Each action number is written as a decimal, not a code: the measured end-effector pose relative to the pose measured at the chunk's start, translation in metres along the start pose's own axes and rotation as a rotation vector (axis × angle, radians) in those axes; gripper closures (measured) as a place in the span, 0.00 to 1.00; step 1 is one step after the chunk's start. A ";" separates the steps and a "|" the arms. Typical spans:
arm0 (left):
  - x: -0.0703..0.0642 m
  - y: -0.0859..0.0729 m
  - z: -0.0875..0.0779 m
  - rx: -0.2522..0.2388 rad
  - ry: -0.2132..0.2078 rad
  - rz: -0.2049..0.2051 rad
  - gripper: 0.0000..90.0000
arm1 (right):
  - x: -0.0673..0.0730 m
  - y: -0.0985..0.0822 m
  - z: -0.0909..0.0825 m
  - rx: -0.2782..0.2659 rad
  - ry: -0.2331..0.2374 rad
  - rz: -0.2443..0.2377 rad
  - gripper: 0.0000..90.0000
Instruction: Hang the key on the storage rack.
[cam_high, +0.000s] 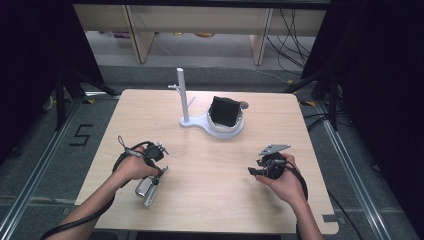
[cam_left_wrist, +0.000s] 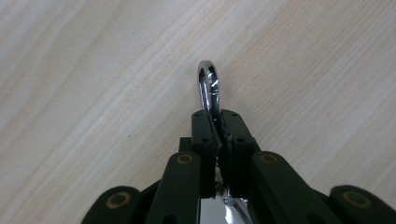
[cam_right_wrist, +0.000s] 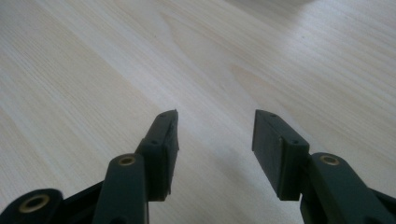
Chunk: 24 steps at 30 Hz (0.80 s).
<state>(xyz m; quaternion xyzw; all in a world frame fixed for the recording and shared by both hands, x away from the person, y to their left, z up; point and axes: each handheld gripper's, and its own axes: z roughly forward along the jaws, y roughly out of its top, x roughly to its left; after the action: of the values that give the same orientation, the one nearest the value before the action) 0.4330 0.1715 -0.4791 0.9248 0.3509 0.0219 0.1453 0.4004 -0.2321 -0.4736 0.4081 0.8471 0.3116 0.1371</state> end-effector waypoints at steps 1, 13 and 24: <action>0.000 -0.001 0.000 -0.007 0.005 0.005 0.94 | 0.000 0.000 0.000 0.001 0.001 0.000 0.58; -0.004 -0.007 0.000 -0.072 0.014 -0.035 0.94 | 0.000 0.001 0.000 0.009 0.007 -0.007 0.57; -0.009 -0.025 -0.005 -0.217 0.008 -0.033 0.94 | 0.000 0.000 0.000 0.016 0.012 0.002 0.58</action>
<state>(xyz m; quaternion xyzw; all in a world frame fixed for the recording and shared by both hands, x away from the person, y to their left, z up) 0.4096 0.1845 -0.4806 0.8976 0.3624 0.0610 0.2436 0.4002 -0.2323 -0.4736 0.4079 0.8500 0.3077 0.1284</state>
